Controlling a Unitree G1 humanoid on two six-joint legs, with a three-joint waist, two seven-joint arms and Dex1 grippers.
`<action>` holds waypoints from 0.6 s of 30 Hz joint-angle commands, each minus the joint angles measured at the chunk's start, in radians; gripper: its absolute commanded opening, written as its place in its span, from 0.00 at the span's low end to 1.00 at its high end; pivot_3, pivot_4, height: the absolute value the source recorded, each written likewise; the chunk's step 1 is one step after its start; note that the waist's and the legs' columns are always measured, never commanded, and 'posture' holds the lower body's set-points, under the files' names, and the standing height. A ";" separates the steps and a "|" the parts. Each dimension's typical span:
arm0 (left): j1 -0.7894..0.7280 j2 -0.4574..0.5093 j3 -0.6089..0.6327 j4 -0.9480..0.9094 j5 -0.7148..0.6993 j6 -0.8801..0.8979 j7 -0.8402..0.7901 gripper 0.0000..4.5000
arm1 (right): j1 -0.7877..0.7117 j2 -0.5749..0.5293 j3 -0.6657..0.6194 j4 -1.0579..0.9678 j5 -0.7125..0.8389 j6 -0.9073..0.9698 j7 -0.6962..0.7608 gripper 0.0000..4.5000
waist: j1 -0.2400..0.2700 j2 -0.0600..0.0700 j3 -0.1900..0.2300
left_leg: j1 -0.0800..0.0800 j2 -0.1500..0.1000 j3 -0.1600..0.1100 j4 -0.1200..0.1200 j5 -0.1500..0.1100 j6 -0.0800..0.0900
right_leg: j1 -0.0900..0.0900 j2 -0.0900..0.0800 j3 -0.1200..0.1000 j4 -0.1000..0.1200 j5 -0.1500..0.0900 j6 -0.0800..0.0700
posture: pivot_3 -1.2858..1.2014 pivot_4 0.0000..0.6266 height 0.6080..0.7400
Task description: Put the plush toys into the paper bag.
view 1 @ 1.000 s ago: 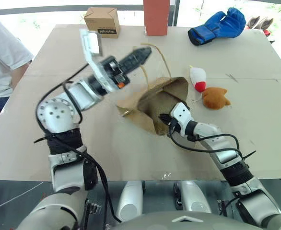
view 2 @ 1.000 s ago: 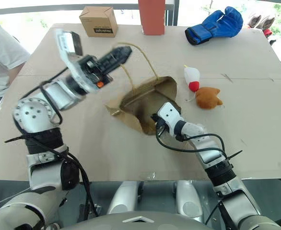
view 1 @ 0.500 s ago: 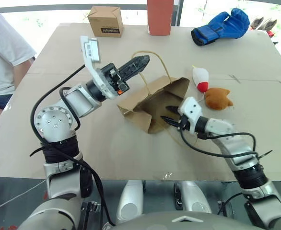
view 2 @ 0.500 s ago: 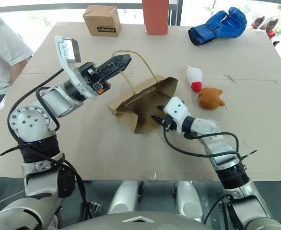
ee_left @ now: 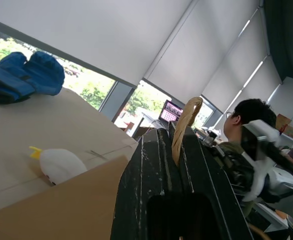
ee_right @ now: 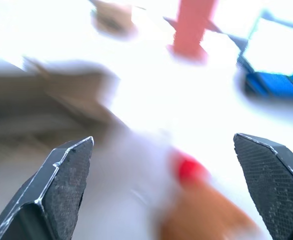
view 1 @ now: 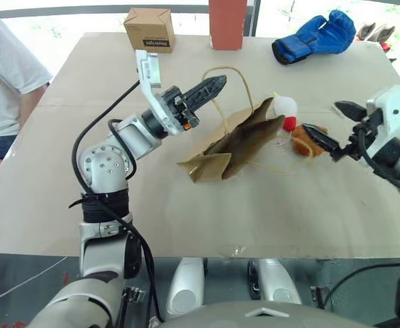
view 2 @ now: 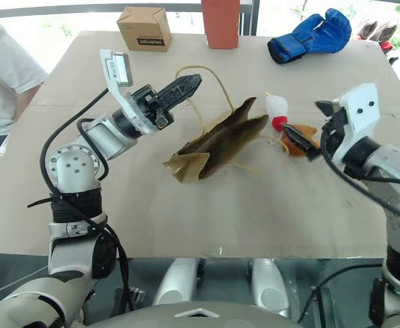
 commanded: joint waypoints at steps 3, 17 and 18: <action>-0.035 0.006 -0.016 -0.035 0.041 -0.040 -0.037 0.00 | -0.104 0.042 0.134 0.203 -0.083 0.055 -0.068 0.97 | -0.007 0.001 0.000 | 0.000 0.000 0.001 0.000 0.000 0.000 | -0.001 0.000 0.002 0.000 0.000 0.000 | 0.52 0.24 1.00; 0.002 0.011 -0.042 -0.120 0.120 -0.069 -0.017 0.00 | -0.034 0.029 0.171 0.257 -0.181 -0.248 0.009 0.20 | 0.003 0.000 0.001 | -0.001 0.000 0.000 -0.002 0.000 0.000 | -0.001 0.000 0.001 -0.001 0.000 0.001 | 0.52 0.24 1.00; 0.001 0.009 -0.044 -0.120 0.125 -0.073 -0.017 0.00 | -0.018 0.022 0.147 0.231 -0.169 -0.247 0.015 0.10 | 0.003 0.000 0.001 | -0.001 -0.001 0.000 -0.002 0.000 0.000 | -0.001 0.000 0.001 -0.001 0.000 0.001 | 0.52 0.24 1.00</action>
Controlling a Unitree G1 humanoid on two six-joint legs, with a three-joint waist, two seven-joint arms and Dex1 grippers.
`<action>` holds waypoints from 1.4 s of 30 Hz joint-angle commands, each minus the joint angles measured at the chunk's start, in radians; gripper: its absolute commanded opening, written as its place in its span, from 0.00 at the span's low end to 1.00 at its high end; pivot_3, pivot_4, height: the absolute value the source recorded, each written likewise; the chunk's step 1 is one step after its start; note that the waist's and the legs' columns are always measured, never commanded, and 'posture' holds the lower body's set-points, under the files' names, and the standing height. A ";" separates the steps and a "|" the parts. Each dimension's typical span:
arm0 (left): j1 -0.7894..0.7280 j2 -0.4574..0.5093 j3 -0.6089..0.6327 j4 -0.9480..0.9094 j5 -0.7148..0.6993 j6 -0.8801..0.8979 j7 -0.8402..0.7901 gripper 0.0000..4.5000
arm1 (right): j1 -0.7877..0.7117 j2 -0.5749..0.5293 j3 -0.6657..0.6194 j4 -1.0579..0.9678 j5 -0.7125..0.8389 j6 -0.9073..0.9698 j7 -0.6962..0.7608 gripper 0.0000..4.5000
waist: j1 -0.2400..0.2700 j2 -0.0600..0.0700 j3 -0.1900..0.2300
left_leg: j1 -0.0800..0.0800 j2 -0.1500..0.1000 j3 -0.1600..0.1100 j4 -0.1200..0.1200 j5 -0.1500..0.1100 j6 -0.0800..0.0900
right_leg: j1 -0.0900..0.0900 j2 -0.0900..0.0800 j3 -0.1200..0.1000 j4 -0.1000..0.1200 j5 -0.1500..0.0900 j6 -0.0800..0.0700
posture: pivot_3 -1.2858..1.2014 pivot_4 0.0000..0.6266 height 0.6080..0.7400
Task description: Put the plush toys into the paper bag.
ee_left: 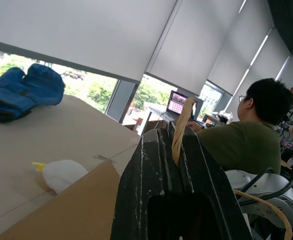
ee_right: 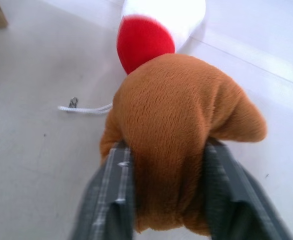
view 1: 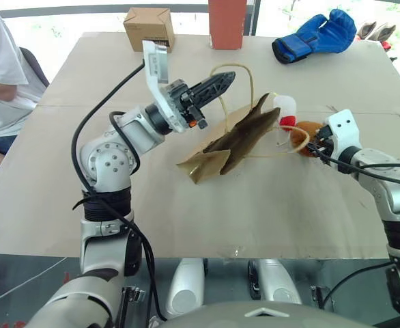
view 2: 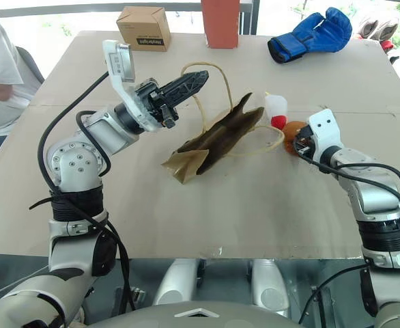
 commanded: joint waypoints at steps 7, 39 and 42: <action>-0.013 -0.009 -0.045 -0.025 0.077 -0.061 -0.021 0.00 | 0.076 -0.048 -0.376 -0.387 0.220 0.060 0.043 0.01 | -0.003 0.000 0.000 | 0.000 0.000 0.000 0.000 0.000 0.000 | 0.000 0.000 0.000 0.000 0.000 0.000 | 0.52 0.24 1.00; 0.053 -0.180 -0.024 -0.069 -0.072 0.035 0.112 0.00 | -0.233 -0.044 0.355 -0.213 0.087 -0.048 0.151 0.01 | -0.007 0.000 0.001 | 0.000 0.000 -0.001 0.001 0.000 0.000 | 0.000 0.000 -0.001 0.000 0.000 0.000 | 0.52 0.24 1.00; 0.071 -0.185 -0.024 -0.086 -0.094 0.044 0.123 0.00 | -0.361 0.050 0.422 -0.027 0.031 -0.074 0.205 0.01 | -0.011 0.000 0.001 | 0.001 0.000 -0.001 0.000 0.000 0.000 | 0.000 0.000 -0.001 0.000 0.000 0.000 | 0.52 0.24 1.00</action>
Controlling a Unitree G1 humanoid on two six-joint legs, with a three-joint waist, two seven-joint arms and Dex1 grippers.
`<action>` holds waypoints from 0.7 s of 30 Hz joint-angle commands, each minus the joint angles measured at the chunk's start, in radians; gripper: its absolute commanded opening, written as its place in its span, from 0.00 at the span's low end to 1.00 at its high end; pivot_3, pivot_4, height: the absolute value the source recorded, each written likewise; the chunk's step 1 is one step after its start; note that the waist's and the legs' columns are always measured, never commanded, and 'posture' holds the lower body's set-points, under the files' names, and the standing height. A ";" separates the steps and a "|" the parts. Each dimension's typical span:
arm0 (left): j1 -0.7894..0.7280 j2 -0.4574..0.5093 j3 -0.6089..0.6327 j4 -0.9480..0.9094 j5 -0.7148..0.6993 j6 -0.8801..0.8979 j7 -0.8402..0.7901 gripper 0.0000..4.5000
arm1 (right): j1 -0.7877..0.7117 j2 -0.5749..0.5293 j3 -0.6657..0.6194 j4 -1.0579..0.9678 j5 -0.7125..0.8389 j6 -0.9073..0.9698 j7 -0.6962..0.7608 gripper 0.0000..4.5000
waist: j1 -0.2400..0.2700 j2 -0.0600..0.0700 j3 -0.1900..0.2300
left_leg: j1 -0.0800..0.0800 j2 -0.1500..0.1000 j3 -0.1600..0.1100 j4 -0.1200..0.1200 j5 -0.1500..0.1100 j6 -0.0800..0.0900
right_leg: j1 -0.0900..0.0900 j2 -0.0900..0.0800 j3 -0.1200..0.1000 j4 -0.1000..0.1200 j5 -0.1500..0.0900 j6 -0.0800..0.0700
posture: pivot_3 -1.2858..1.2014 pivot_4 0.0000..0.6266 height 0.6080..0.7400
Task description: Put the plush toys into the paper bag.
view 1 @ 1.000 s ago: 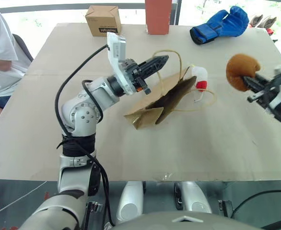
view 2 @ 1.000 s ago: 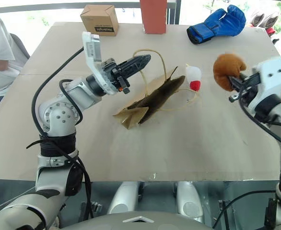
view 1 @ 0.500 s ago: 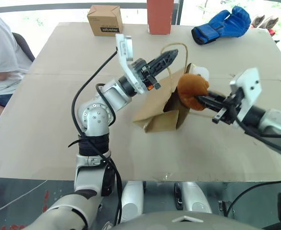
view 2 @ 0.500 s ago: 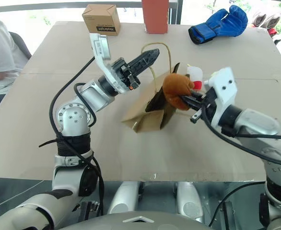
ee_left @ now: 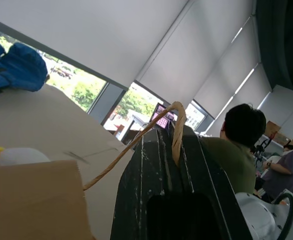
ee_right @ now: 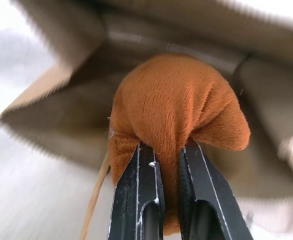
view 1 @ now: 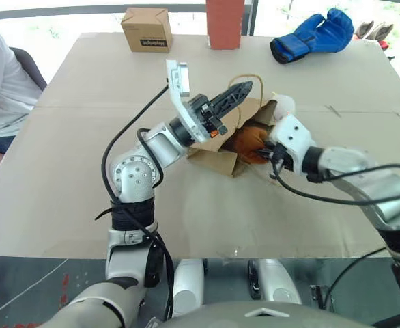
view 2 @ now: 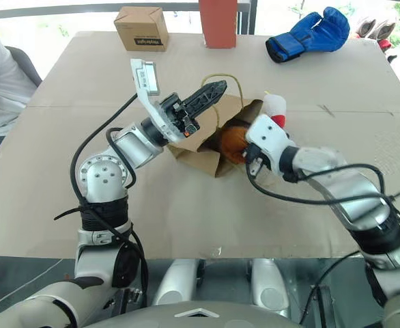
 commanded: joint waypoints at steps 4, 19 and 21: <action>0.022 -0.011 0.005 -0.078 -0.064 0.018 0.018 0.00 | -0.164 0.161 0.058 0.297 -0.096 -0.103 0.097 0.01 | 0.008 0.000 0.000 | 0.000 0.000 -0.001 -0.001 0.000 0.000 | 0.000 0.000 -0.001 0.000 0.000 0.000 | 0.52 0.24 1.00; 0.087 0.074 0.095 -0.056 -0.029 -0.049 0.101 0.00 | -0.006 0.166 -0.166 0.127 -0.001 -0.116 0.185 0.99 | 0.008 0.000 0.000 | -0.001 0.000 -0.001 -0.002 0.000 0.000 | 0.000 0.000 -0.001 0.000 0.000 0.000 | 0.52 0.24 1.00; 0.085 0.067 0.100 -0.045 -0.007 -0.070 0.117 0.00 | 0.016 0.153 -0.229 0.073 0.030 -0.091 0.166 0.99 | 0.008 0.000 0.000 | 0.000 0.000 -0.001 -0.002 0.000 0.000 | 0.000 0.000 -0.001 0.000 0.000 0.000 | 0.52 0.24 1.00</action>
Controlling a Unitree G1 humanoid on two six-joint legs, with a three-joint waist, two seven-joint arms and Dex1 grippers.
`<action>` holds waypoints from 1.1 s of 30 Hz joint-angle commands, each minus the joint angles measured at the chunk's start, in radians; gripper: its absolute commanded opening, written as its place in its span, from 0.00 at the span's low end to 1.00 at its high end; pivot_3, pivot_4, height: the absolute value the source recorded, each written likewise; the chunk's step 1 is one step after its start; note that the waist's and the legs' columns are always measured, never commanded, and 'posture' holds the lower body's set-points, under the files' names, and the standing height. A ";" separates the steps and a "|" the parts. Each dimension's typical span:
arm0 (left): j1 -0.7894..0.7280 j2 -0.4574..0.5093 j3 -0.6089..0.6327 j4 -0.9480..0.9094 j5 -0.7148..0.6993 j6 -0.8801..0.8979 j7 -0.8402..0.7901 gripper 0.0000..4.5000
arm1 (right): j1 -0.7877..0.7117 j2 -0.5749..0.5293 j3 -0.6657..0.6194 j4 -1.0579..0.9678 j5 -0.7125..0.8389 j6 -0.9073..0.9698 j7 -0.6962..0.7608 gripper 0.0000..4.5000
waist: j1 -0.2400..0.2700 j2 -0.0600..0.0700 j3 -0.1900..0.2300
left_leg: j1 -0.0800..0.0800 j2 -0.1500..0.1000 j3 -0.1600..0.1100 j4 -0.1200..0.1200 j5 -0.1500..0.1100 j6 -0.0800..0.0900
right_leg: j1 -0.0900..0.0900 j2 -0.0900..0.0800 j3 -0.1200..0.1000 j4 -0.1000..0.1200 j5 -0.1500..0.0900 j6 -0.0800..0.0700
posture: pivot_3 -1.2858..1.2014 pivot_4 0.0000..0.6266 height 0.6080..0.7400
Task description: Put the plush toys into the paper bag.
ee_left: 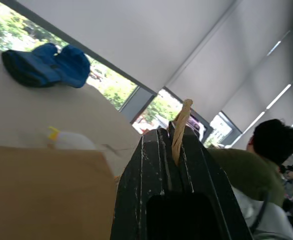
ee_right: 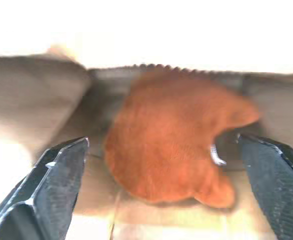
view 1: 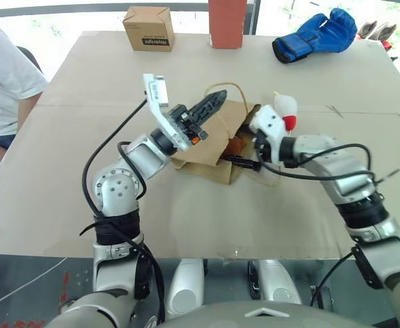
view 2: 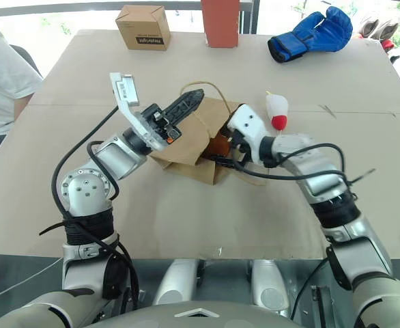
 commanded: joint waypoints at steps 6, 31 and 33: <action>-0.014 -0.040 0.016 -0.005 0.066 -0.091 0.074 0.00 | 0.010 0.009 -0.351 -0.163 0.086 0.118 -0.250 0.99 | 0.002 0.000 0.000 | 0.000 0.000 0.000 0.000 0.000 0.000 | 0.000 0.000 0.000 0.000 0.000 0.000 | 0.52 0.24 1.00; -0.069 -0.071 0.022 -0.011 0.075 -0.135 0.139 0.00 | -0.112 0.072 -0.279 0.469 -0.142 -0.251 -0.288 0.01 | -0.001 0.000 0.000 | 0.000 0.000 0.001 -0.004 0.000 0.000 | -0.001 0.000 0.001 0.000 0.000 0.000 | 0.52 0.24 1.00; -0.077 -0.067 0.022 0.000 0.056 -0.125 0.121 0.00 | -0.050 0.044 -0.287 0.296 -0.096 -0.211 -0.241 0.01 | 0.000 0.000 0.000 | 0.000 0.000 0.001 -0.004 0.000 0.000 | -0.001 0.000 0.002 -0.001 0.000 0.000 | 0.52 0.24 1.00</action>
